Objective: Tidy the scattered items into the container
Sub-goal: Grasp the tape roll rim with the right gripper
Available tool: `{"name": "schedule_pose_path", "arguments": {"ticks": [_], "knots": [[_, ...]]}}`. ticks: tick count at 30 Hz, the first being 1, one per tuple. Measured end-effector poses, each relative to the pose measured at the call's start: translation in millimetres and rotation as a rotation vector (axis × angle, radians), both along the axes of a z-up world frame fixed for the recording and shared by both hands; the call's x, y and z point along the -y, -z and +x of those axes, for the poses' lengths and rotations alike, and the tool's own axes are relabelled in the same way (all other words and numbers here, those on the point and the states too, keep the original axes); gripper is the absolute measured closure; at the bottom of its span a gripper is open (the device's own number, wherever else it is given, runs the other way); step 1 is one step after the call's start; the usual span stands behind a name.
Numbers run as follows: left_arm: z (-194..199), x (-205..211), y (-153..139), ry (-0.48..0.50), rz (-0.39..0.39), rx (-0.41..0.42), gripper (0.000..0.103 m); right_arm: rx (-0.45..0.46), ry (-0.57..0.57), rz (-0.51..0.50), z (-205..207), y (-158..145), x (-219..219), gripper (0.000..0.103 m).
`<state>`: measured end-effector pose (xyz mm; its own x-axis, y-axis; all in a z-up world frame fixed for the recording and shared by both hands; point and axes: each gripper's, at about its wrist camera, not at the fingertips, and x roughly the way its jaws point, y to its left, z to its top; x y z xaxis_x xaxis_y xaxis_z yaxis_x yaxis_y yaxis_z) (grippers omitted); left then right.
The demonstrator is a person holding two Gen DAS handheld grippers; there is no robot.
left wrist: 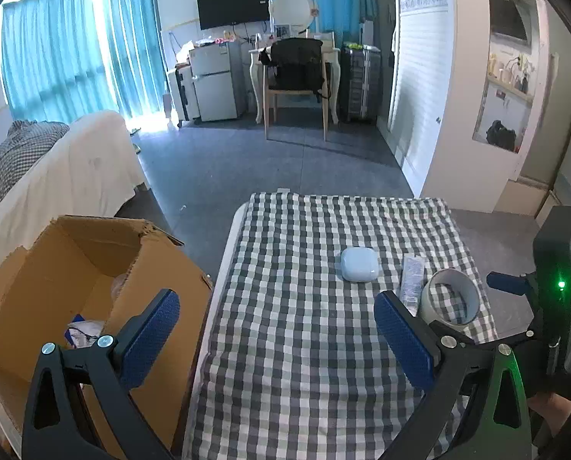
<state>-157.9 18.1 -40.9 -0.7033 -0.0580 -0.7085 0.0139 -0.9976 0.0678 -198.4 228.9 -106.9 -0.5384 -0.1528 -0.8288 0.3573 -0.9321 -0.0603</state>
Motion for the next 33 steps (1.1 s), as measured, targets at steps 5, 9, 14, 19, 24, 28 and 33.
{"name": "schedule_pose_path", "arguments": {"ticks": [5,9,14,19,24,28,33], "knots": [[-7.4,2.6,9.4,-0.002,0.002,0.017,0.000,0.030,-0.007,0.007,-8.4,13.7,2.0,0.004],[-10.2,4.1,15.5,-0.003,0.002,0.026,0.000,0.054,0.001,-0.017,-12.9,19.6,-0.1,0.004],[-9.0,1.7,18.9,-0.002,0.005,0.030,0.000,0.088,0.003,-0.034,-12.5,27.4,-3.0,0.029],[-10.0,-1.5,20.1,0.003,0.006,0.033,0.000,0.141,0.013,-0.051,-13.8,36.8,-8.1,0.074],[-17.8,-11.5,25.4,0.022,0.004,0.030,0.000,0.108,0.021,-0.055,-7.1,27.4,-11.0,0.097],[-35.3,-24.1,38.9,0.042,0.019,0.053,0.000,0.090,0.029,-0.092,-3.8,17.4,-20.4,0.098],[-64.3,-47.1,61.5,0.075,0.019,0.070,0.000,0.068,0.046,-0.110,3.2,7.8,-31.4,0.098]]}}
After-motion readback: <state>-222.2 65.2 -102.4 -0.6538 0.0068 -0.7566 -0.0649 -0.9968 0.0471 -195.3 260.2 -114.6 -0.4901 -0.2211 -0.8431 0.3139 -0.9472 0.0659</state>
